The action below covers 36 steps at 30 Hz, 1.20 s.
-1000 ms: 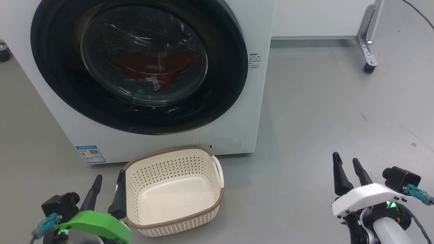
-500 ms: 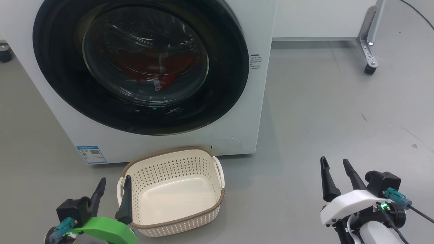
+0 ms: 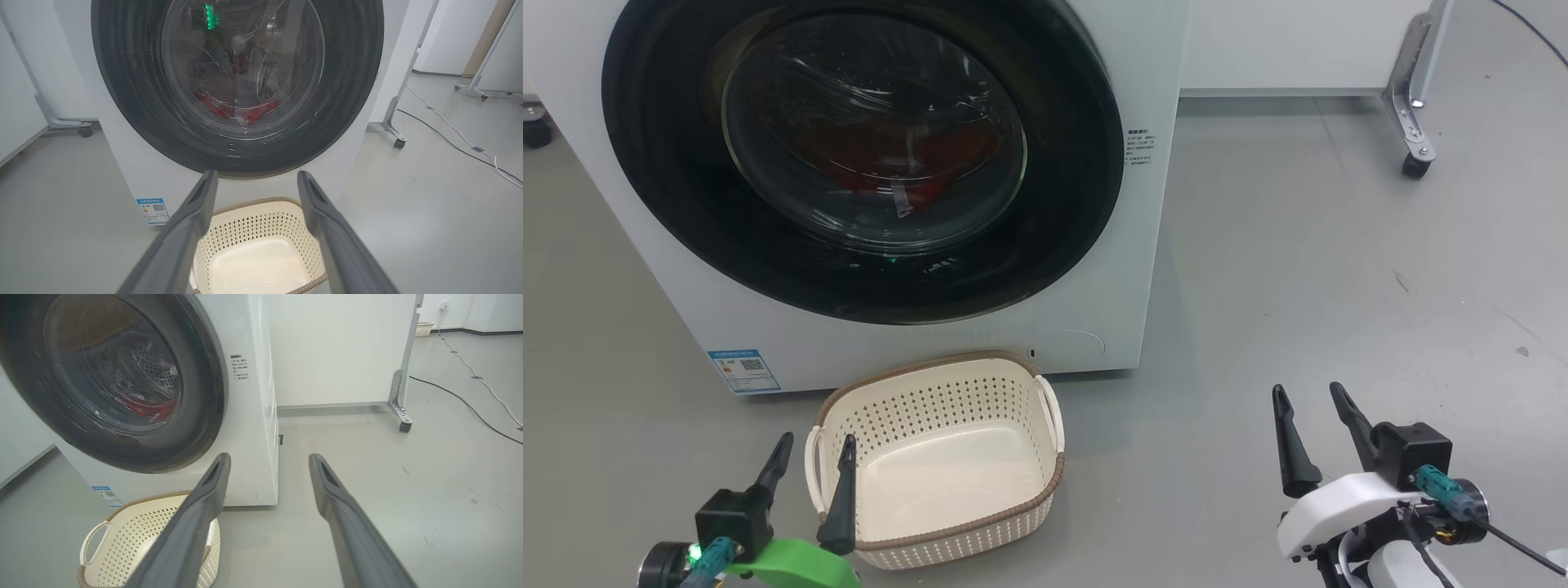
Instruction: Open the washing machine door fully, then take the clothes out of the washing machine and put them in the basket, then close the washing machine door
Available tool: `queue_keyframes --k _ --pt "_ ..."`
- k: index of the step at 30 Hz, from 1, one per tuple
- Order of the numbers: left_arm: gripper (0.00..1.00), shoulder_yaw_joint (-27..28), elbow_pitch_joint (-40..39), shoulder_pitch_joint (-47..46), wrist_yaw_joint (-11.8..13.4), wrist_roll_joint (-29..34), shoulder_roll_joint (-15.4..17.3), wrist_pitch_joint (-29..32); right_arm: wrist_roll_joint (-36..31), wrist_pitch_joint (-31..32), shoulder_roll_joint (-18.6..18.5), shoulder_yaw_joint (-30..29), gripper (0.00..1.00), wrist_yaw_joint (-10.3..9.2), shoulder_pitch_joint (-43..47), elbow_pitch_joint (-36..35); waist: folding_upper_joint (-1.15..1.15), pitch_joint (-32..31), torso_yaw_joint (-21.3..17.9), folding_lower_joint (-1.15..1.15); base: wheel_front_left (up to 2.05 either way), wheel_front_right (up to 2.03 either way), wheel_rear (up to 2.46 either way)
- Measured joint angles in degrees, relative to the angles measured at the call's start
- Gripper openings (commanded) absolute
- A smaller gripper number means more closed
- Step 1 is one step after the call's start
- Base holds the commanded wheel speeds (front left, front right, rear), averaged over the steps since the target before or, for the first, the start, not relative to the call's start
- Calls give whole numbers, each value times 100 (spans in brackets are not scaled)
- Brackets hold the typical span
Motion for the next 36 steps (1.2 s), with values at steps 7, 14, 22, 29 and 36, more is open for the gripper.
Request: queue_keyframes --k 7,14,22,29,36 --pt "100 8 108 0 59 148 -16 -47 -144 -53 68 -40 100 -5 15 79 0 18 2 0 0 0 0" --pt "100 34 181 0 65 118 -22 -47 -144 -53 121 -147 100 -8 30 100 0 35 -2 0 0 0 0" --pt "100 48 241 -1 66 118 -29 -47 -153 -53 160 -222 100 -4 63 104 0 49 0 0 0 0 0" --pt "100 49 287 -3 110 119 -40 -47 -178 -55 181 -257 0 13 71 129 0 55 13 0 0 0 0" --pt "100 56 303 -5 110 120 -46 -47 -19 -58 272 -376 0 183 75 140 0 70 26 0 0 0 0"
